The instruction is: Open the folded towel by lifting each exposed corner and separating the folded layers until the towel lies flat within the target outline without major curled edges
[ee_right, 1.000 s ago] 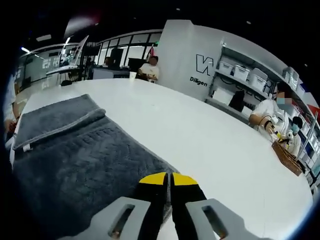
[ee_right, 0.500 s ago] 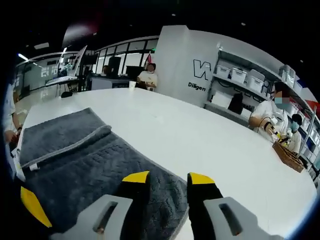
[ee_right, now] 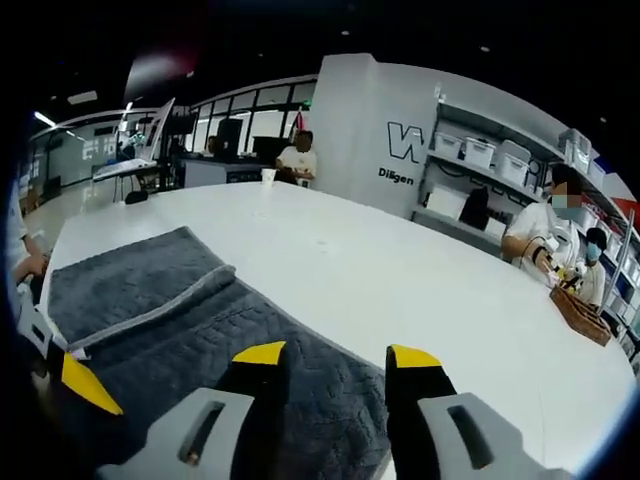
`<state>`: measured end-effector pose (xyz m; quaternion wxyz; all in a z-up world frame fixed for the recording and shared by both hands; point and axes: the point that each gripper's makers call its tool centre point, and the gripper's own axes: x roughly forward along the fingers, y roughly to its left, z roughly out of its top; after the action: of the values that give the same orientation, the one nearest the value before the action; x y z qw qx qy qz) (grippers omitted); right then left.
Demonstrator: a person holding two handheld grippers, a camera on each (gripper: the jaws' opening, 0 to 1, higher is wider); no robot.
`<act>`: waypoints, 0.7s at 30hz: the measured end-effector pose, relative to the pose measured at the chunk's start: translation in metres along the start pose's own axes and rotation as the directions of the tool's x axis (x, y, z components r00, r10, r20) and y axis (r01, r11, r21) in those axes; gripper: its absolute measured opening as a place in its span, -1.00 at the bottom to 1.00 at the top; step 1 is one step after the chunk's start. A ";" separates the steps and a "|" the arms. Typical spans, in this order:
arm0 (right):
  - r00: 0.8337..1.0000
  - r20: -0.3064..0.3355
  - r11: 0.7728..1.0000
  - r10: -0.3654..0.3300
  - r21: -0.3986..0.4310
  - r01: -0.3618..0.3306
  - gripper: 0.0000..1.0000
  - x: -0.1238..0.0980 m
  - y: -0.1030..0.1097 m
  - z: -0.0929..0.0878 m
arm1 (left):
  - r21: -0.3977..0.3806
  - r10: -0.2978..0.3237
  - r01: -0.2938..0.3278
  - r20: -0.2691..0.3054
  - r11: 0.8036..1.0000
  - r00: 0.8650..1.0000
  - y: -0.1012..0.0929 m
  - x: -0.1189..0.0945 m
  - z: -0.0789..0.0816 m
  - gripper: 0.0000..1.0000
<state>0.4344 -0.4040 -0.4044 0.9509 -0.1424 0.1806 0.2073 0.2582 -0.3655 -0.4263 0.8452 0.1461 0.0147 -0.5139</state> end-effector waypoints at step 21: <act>0.992 0.061 0.993 0.114 0.008 -0.115 -0.25 0.020 0.043 0.025 | -0.112 0.112 -0.111 0.000 0.987 0.994 0.048 -0.060 -0.001 0.30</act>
<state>0.4392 -0.3507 -0.3987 0.9432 -0.1200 0.1609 0.2648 0.2723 -0.2929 -0.4052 0.8795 0.0974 0.0326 -0.4647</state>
